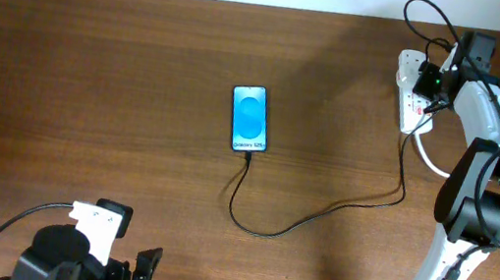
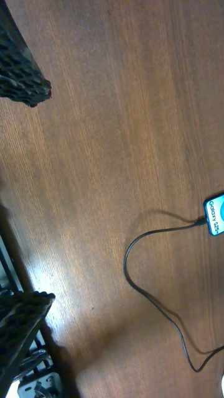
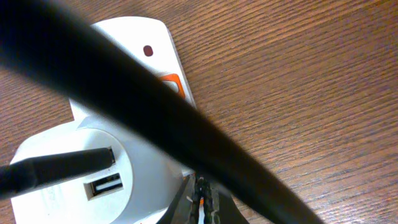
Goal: Plug charger to phone and switch on socket
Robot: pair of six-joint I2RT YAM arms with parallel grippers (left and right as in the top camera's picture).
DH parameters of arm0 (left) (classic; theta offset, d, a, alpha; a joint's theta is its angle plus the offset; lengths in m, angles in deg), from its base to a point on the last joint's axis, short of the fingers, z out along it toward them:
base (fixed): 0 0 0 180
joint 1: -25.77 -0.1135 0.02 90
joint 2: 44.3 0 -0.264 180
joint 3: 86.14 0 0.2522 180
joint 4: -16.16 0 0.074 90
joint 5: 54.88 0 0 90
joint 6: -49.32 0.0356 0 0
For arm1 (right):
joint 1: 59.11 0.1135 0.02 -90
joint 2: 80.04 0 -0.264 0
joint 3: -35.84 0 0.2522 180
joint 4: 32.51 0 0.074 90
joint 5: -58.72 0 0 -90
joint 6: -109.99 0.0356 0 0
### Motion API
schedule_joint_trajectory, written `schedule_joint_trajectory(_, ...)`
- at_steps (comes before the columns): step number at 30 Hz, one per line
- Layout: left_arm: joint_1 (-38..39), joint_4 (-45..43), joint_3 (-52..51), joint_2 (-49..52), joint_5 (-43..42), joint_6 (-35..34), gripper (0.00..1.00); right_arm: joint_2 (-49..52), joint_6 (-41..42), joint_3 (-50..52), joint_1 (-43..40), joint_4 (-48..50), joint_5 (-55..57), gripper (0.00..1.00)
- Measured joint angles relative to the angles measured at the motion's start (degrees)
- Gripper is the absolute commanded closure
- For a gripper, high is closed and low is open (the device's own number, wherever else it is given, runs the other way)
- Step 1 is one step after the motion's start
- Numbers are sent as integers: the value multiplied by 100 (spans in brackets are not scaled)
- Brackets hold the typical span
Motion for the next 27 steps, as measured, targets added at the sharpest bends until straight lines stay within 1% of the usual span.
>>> schedule_joint_trajectory(7,0,0,0,0,0,0,1,0,2,24,0,22,0,96)
schedule_joint_trajectory(16,0,0,0,0,0,0,1,-2,17,214,4,369,4,96)
schedule_joint_trajectory(27,0,0,0,0,0,0,1,-55,17,216,52,192,68,96)
